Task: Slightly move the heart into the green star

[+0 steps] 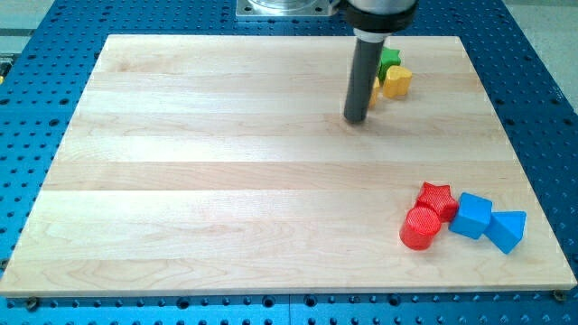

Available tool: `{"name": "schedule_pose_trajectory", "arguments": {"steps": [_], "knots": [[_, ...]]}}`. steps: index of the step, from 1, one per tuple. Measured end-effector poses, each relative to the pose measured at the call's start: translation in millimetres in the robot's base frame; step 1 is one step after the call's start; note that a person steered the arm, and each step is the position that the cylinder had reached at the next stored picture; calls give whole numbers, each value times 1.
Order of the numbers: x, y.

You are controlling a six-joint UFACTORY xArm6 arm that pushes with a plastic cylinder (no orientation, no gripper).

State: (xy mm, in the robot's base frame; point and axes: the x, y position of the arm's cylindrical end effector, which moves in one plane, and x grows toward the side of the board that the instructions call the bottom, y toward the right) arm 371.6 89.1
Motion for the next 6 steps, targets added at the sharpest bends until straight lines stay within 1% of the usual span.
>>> {"name": "schedule_pose_trajectory", "arguments": {"steps": [1,2,3,4,5,6], "knots": [[-27,4],[-33,13],[-8,7],[4,58],[-27,98],[-53,107]]}}
